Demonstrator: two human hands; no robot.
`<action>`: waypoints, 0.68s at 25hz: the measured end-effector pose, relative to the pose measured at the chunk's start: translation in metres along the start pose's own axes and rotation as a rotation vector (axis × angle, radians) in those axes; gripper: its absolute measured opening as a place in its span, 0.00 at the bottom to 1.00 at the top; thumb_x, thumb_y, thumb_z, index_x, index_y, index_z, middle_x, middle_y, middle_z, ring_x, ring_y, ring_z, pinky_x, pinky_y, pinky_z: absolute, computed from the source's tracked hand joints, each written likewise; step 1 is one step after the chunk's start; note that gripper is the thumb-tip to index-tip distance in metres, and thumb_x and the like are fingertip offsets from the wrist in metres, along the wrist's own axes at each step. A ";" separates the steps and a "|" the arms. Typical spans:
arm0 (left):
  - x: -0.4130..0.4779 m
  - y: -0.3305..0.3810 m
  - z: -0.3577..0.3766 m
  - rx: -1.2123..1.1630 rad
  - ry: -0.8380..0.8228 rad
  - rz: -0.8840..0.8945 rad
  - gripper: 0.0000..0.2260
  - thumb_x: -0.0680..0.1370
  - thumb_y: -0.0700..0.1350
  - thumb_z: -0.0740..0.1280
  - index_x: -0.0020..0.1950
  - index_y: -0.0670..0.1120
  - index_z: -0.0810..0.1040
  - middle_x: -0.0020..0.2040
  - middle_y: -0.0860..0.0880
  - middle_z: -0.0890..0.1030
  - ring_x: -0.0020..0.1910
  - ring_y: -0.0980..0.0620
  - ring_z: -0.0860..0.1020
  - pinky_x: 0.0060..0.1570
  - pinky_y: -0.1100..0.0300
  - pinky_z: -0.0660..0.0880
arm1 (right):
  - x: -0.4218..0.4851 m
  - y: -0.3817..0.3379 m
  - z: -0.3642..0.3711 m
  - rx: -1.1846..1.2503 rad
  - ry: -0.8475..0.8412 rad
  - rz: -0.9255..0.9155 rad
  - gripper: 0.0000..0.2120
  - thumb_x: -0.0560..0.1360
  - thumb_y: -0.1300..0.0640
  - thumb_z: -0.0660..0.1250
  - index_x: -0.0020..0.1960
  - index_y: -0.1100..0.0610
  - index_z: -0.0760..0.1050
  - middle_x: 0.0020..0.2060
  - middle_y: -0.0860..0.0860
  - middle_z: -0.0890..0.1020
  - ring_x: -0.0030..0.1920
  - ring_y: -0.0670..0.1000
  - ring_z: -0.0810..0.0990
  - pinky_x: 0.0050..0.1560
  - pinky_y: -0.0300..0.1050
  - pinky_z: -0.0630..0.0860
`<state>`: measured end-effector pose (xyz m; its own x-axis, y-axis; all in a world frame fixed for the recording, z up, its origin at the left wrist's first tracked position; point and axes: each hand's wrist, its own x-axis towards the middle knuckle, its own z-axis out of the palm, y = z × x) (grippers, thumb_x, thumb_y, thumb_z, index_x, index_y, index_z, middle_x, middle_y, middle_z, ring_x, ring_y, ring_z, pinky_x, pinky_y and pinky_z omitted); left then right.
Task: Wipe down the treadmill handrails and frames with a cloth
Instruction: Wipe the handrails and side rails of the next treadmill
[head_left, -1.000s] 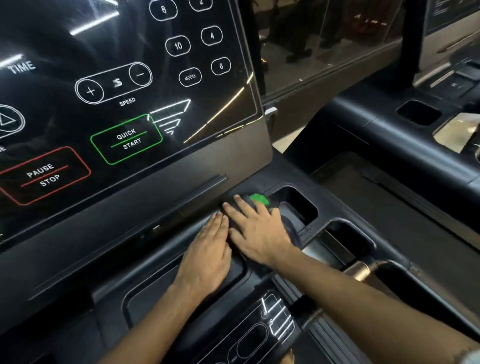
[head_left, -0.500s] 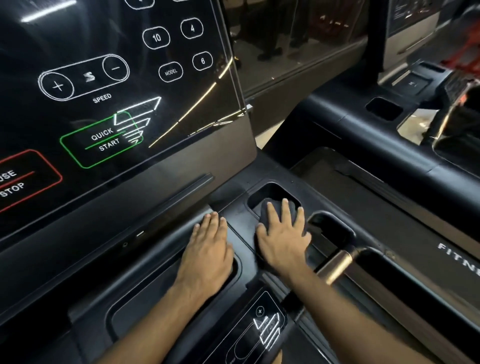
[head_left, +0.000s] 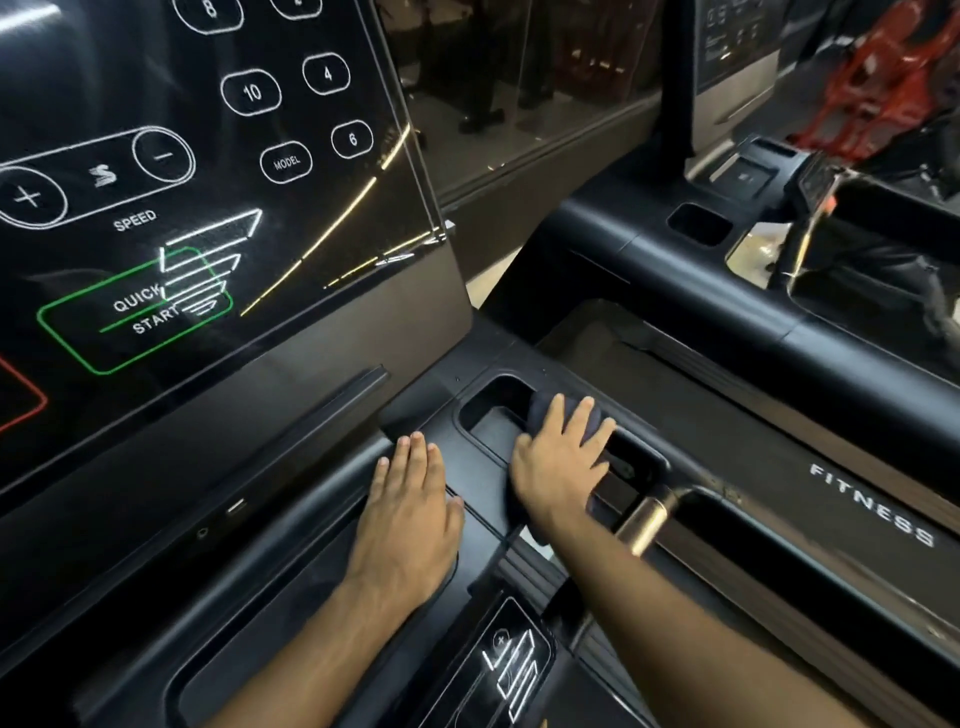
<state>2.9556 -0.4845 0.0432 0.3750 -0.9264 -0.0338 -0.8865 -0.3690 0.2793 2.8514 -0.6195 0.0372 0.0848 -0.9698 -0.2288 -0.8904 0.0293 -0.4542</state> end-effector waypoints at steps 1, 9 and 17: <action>0.001 0.002 0.001 0.008 0.013 -0.001 0.29 0.83 0.54 0.49 0.80 0.41 0.47 0.80 0.43 0.46 0.79 0.48 0.43 0.76 0.52 0.39 | 0.005 0.004 0.003 -0.022 0.014 -0.055 0.33 0.81 0.49 0.57 0.82 0.51 0.47 0.81 0.53 0.42 0.79 0.64 0.39 0.75 0.69 0.50; 0.029 0.009 0.003 0.009 0.016 -0.031 0.27 0.83 0.55 0.44 0.79 0.44 0.42 0.80 0.47 0.41 0.78 0.53 0.38 0.73 0.56 0.35 | 0.067 0.005 -0.004 -0.261 0.078 -0.237 0.33 0.81 0.46 0.55 0.81 0.57 0.50 0.81 0.57 0.52 0.79 0.65 0.48 0.72 0.74 0.51; 0.045 0.025 0.003 0.085 -0.030 -0.155 0.35 0.75 0.61 0.32 0.79 0.46 0.40 0.78 0.51 0.36 0.76 0.56 0.35 0.71 0.60 0.32 | 0.131 -0.009 -0.001 -0.317 -0.083 -0.784 0.31 0.81 0.42 0.53 0.80 0.54 0.56 0.79 0.55 0.61 0.76 0.61 0.62 0.69 0.64 0.64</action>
<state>2.9501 -0.5359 0.0458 0.5020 -0.8591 -0.0996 -0.8387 -0.5117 0.1864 2.8704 -0.7465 0.0119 0.7510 -0.6601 -0.0167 -0.6427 -0.7249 -0.2480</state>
